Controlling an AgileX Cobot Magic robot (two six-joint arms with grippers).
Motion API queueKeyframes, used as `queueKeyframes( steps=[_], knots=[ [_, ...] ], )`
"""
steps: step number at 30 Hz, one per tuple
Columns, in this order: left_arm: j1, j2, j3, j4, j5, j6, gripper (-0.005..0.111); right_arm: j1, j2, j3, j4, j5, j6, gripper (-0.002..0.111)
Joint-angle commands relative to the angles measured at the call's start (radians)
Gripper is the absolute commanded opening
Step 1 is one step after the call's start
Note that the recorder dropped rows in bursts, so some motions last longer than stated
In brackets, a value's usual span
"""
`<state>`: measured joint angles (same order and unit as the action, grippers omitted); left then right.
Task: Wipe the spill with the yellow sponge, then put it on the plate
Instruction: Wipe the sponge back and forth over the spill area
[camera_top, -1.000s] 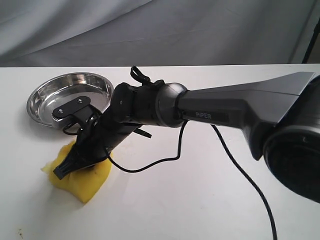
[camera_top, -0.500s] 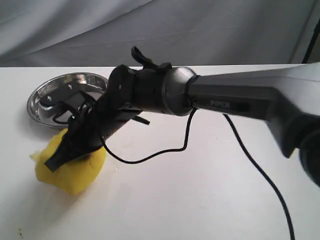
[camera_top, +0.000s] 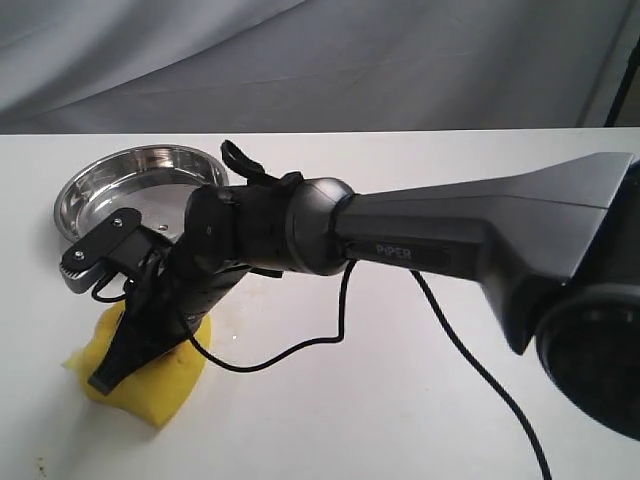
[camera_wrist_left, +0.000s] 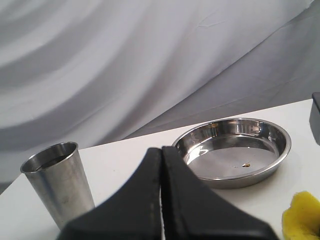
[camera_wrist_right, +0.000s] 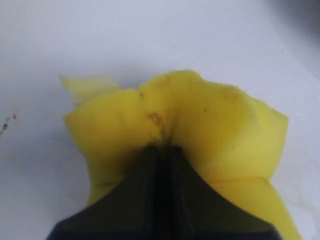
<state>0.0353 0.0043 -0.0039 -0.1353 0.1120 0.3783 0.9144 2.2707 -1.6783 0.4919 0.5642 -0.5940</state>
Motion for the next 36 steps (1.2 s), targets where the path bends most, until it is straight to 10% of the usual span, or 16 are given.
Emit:
queueKeyframes(
  steps=[1, 23, 36],
  knots=[
    [-0.004, -0.004, 0.004, -0.002, -0.011, -0.003, 0.000, 0.015, 0.024, 0.001, -0.005, 0.052, -0.008, 0.000],
    [-0.004, -0.004, 0.004, -0.002, -0.011, -0.003, 0.000, 0.003, 0.049, 0.001, -0.900, 0.229, 0.582, 0.000],
    [-0.004, -0.004, 0.004, -0.002, -0.011, -0.003, 0.000, -0.063, 0.004, 0.001, -0.927, 0.133, 0.709, 0.000]
  ],
)
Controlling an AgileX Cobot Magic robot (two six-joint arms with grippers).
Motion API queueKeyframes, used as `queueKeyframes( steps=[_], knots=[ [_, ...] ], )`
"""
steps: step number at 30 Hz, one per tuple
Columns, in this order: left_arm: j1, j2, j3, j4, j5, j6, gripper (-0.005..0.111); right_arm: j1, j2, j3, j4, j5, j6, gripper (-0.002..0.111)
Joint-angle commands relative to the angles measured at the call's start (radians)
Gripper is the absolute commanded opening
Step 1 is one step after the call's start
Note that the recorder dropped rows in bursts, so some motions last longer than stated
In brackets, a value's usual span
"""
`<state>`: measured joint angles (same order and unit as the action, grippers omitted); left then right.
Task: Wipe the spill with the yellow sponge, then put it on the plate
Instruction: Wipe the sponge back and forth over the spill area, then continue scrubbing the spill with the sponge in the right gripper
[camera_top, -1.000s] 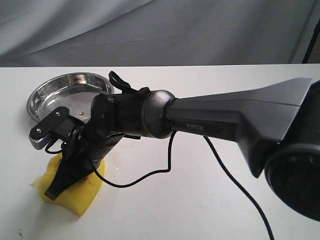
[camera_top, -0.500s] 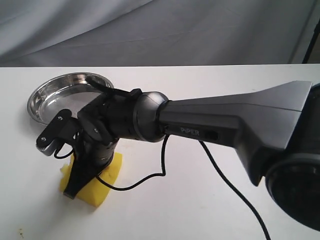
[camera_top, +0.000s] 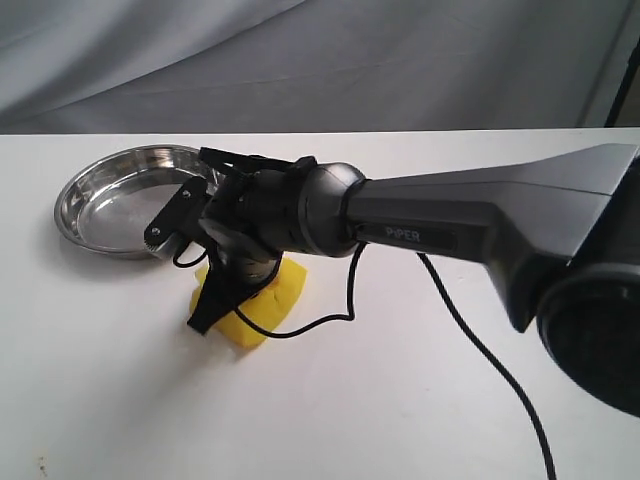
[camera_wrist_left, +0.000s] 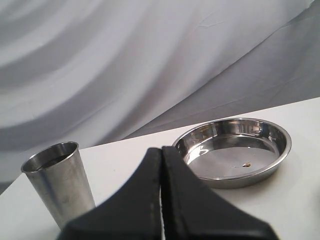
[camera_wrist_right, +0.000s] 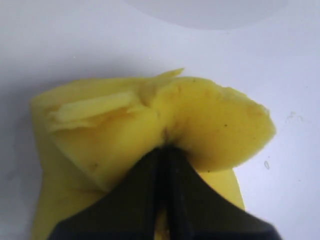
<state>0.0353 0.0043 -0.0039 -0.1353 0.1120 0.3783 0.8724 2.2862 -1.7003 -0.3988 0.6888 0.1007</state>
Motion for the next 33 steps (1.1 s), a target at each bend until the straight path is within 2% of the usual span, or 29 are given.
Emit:
queueKeyframes(
  steps=[1, 18, 29, 33],
  knots=[
    [-0.004, -0.004, 0.004, -0.002, -0.011, -0.003, 0.000, -0.021, -0.021, 0.023, -0.036, -0.009, 0.021, 0.000],
    [-0.004, -0.004, 0.004, -0.002, -0.011, -0.003, 0.000, -0.025, -0.165, 0.023, -0.036, -0.076, 0.042, 0.000],
    [-0.004, -0.004, 0.004, -0.002, -0.011, -0.003, 0.000, -0.033, -0.030, 0.025, -0.042, -0.074, 0.058, 0.000],
    [-0.004, -0.004, 0.004, -0.002, -0.011, -0.003, 0.000, -0.046, -0.001, 0.025, -0.034, -0.017, 0.092, 0.000]
  ],
)
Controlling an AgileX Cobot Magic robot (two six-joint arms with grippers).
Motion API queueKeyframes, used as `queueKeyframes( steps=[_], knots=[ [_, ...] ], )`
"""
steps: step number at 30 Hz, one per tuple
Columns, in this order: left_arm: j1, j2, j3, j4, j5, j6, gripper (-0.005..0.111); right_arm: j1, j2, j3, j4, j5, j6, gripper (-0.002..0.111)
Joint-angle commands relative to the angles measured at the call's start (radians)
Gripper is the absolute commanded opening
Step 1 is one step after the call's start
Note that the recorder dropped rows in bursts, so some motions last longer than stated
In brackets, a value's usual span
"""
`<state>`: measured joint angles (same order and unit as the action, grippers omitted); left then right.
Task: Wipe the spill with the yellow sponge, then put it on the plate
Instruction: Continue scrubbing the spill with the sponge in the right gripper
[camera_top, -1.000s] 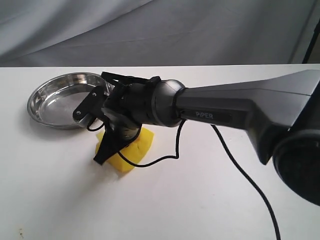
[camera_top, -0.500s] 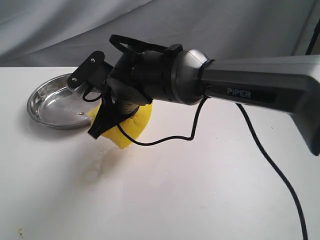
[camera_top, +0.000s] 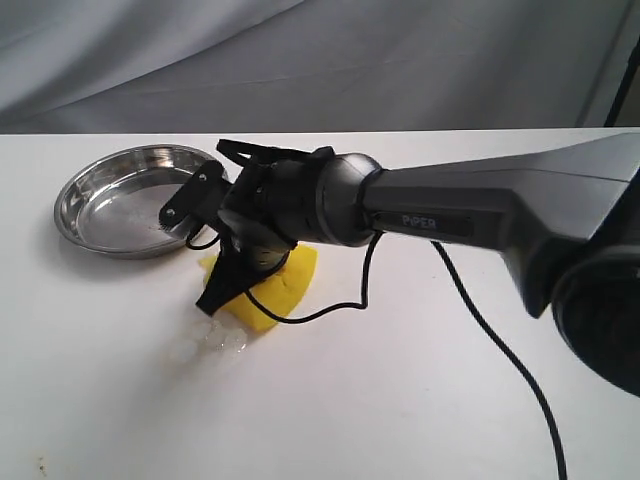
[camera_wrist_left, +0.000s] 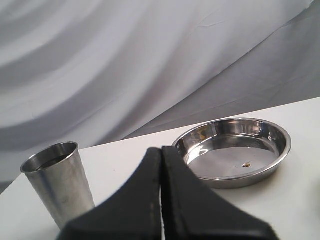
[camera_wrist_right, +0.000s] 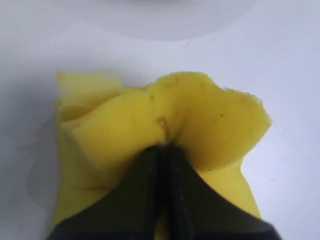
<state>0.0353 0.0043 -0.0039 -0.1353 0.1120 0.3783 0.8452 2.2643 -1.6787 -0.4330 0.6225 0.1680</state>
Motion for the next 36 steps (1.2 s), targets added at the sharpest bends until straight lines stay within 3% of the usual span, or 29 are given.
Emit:
queueKeyframes(
  steps=[1, 5, 7, 11, 17, 21, 24, 27, 29, 31, 36],
  knots=[
    [-0.004, -0.004, 0.004, -0.002, -0.011, -0.003, 0.000, -0.023, 0.023, 0.003, 0.007, 0.079, 0.025, 0.000],
    [-0.004, -0.004, 0.004, -0.002, -0.011, -0.003, 0.000, -0.040, 0.028, 0.003, 0.139, 0.183, -0.015, 0.000],
    [-0.004, -0.004, 0.004, -0.002, -0.011, -0.003, 0.000, -0.040, 0.031, 0.003, 0.296, 0.164, -0.150, 0.000],
    [-0.004, -0.004, 0.004, -0.002, -0.011, -0.003, 0.000, -0.040, 0.036, 0.001, 0.808, 0.129, -0.553, 0.000],
    [-0.004, -0.004, 0.004, -0.002, -0.011, -0.003, 0.000, -0.020, 0.036, 0.001, 1.161, 0.087, -0.847, 0.000],
    [-0.004, -0.004, 0.004, -0.002, -0.011, -0.003, 0.000, -0.020, 0.041, 0.001, 1.113, 0.049, -0.849, 0.000],
    [-0.004, -0.004, 0.004, -0.002, -0.011, -0.003, 0.000, -0.022, 0.046, 0.001, 0.834, -0.022, -0.682, 0.000],
    [-0.004, -0.004, 0.004, -0.002, -0.011, -0.003, 0.000, -0.039, 0.046, 0.001, 0.433, -0.034, -0.349, 0.000],
    [-0.004, -0.004, 0.004, -0.002, -0.011, -0.003, 0.000, -0.070, 0.046, 0.001, 0.282, -0.015, -0.198, 0.000],
    [-0.004, -0.004, 0.004, -0.002, -0.011, -0.003, 0.000, -0.102, 0.046, 0.001, 0.210, -0.004, -0.106, 0.000],
    [-0.004, -0.004, 0.004, -0.002, -0.011, -0.003, 0.000, -0.127, 0.046, 0.001, 0.210, -0.004, -0.092, 0.000]
  ],
)
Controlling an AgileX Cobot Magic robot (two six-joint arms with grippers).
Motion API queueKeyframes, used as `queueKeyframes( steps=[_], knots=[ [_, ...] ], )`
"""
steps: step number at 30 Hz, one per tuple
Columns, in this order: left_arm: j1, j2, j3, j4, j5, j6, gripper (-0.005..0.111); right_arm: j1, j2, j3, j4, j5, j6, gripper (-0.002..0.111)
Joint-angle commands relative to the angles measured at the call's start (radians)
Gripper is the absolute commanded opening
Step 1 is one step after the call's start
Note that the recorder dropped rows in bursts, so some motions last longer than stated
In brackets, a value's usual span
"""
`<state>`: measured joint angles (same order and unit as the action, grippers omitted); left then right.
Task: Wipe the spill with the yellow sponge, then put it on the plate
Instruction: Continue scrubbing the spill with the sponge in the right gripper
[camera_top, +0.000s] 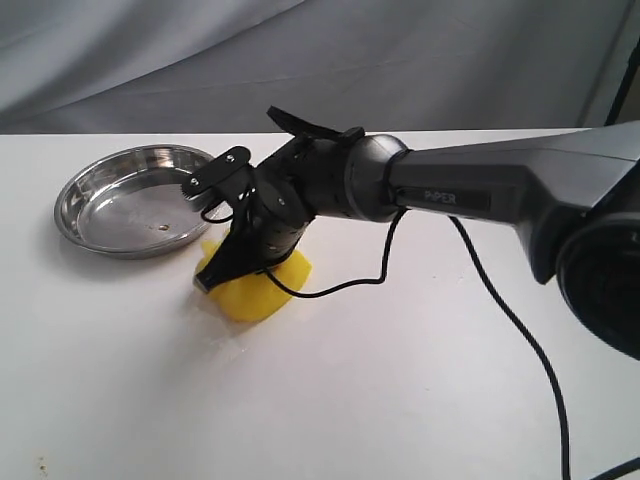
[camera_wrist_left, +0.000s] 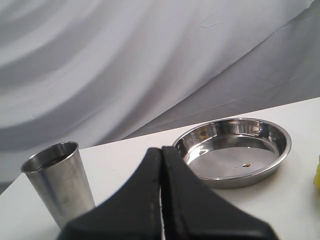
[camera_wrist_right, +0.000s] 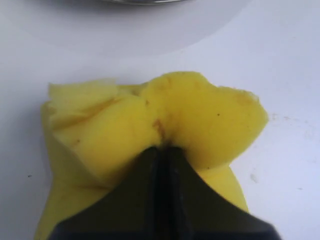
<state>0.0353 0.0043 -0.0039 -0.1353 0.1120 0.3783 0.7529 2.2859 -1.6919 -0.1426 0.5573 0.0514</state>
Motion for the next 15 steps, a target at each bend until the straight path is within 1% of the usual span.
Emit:
queueKeyframes(
  steps=[1, 5, 7, 12, 15],
  knots=[
    [-0.004, -0.004, 0.004, -0.002, -0.011, -0.003, 0.000, -0.035, 0.024, 0.014, -0.081, 0.061, 0.025, 0.000],
    [-0.004, -0.004, 0.004, -0.002, -0.011, -0.003, 0.000, -0.029, 0.024, 0.014, -0.015, 0.061, 0.018, 0.000],
    [-0.004, -0.004, 0.004, -0.002, -0.011, -0.003, 0.000, -0.015, 0.024, 0.014, 0.064, 0.061, -0.042, 0.000],
    [-0.004, -0.004, 0.004, -0.002, -0.011, -0.003, 0.000, 0.040, 0.024, 0.014, 0.332, 0.066, -0.304, 0.000],
    [-0.004, -0.004, 0.004, -0.002, -0.011, -0.003, 0.000, 0.085, 0.024, 0.014, 0.463, 0.066, -0.424, 0.000]
  ],
)
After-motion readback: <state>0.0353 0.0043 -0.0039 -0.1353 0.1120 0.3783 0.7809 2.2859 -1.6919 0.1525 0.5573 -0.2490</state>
